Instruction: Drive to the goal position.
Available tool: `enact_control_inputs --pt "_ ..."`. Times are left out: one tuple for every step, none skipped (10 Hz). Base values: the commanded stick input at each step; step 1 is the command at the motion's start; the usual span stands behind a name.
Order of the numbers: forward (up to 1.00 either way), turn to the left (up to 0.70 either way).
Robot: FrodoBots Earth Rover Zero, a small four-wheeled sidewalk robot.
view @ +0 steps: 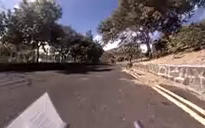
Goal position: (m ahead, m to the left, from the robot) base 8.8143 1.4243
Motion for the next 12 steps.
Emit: enact_control_inputs --pt "0.50 0.00" --pt "0.50 0.00" --pt "0.50 0.00" --pt "0.50 0.00" --pt "0.50 0.00" --pt "0.50 0.00" --pt "0.50 0.00" --pt "0.50 0.00" --pt "0.50 0.00" --pt "0.50 0.00" --pt "0.50 0.00" --pt "0.50 0.00"
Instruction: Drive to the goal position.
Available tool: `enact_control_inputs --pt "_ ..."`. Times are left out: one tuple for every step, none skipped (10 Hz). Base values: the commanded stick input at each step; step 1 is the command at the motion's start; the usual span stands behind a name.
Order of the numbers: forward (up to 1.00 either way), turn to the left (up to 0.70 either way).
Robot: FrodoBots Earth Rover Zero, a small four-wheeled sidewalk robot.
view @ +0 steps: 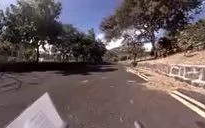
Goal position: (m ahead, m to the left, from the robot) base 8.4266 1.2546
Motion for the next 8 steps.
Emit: enact_control_inputs --pt "0.50 0.00" --pt "0.50 0.00" --pt "0.43 0.00" --pt "0.12 0.00" --pt "0.00 0.00" --pt "0.00 0.00" --pt "0.00 0.00" --pt "0.00 0.00"
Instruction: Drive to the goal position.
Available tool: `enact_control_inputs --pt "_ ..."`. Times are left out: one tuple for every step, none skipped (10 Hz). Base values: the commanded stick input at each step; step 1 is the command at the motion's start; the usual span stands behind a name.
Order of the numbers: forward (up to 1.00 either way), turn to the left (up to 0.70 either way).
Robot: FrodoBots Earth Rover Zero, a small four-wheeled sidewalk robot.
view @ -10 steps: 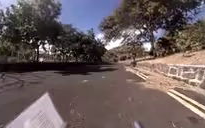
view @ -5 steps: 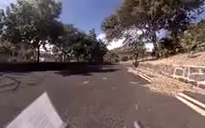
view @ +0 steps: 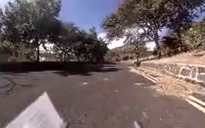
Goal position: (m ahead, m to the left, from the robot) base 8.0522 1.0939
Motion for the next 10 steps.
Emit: enact_control_inputs --pt "0.00 0.00" --pt "0.00 0.00" --pt "0.00 0.00" --pt "0.00 0.00" --pt "0.00 0.00" --pt "0.50 0.00" --pt "0.50 0.00" --pt "0.50 0.00" --pt "0.50 0.00" --pt "0.50 0.00"
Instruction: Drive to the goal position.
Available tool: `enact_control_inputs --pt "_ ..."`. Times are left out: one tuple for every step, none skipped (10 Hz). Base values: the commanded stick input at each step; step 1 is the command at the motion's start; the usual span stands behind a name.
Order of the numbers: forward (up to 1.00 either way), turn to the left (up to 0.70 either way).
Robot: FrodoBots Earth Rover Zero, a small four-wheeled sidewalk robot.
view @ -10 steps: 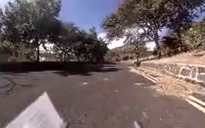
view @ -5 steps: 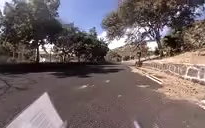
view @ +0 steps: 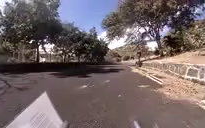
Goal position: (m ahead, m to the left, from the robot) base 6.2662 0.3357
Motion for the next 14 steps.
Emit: enact_control_inputs --pt "0.50 0.00" --pt "0.50 -0.04" --pt "0.50 -0.43" --pt "0.50 -0.50" --pt "0.50 -0.50" --pt "0.50 -0.50" --pt "0.50 -0.50" --pt "0.50 -0.48" --pt "0.50 -0.42" --pt "0.50 0.00" --pt "0.50 0.00" --pt "0.50 0.00" --pt "0.50 0.00" --pt "0.50 0.00"
